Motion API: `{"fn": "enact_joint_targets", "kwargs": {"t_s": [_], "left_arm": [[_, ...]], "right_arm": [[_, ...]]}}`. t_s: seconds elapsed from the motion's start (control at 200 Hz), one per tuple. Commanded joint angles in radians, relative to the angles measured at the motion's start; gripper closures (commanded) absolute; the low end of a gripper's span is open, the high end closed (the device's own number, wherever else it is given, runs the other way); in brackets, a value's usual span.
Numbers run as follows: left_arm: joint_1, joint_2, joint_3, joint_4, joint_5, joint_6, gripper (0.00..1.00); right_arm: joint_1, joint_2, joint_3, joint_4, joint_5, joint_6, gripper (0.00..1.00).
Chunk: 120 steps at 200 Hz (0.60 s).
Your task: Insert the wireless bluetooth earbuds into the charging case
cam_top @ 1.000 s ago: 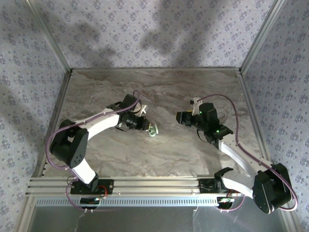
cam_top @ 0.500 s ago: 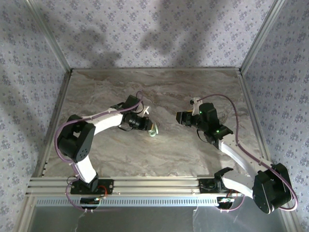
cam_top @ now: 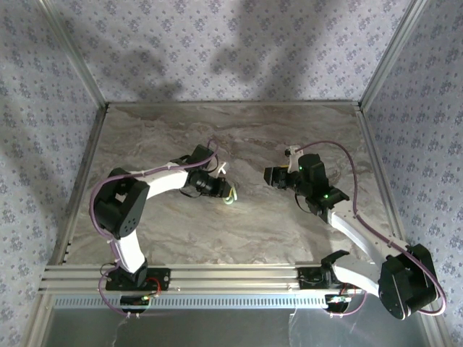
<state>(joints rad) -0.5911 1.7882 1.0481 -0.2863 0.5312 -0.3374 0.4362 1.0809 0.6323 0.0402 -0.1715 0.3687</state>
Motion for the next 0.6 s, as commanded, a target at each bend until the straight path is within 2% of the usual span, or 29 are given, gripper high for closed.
{"fn": "enact_joint_targets", "kwargs": {"t_s": [0.0, 0.325, 0.595], "left_arm": [[-0.008, 0.012, 0.007, 0.015, 0.012, 0.012, 0.8], [-0.016, 0.02, -0.002, 0.013, 0.0, 0.009, 0.8], [-0.033, 0.019, 0.001, -0.025, -0.052, 0.021, 0.8]], "right_arm": [[0.007, 0.005, 0.01, -0.014, -0.01, -0.017, 0.4], [0.006, 0.004, 0.01, -0.014, -0.008, -0.017, 0.4], [0.006, 0.005, 0.01, -0.013, -0.009, -0.018, 0.4]]}}
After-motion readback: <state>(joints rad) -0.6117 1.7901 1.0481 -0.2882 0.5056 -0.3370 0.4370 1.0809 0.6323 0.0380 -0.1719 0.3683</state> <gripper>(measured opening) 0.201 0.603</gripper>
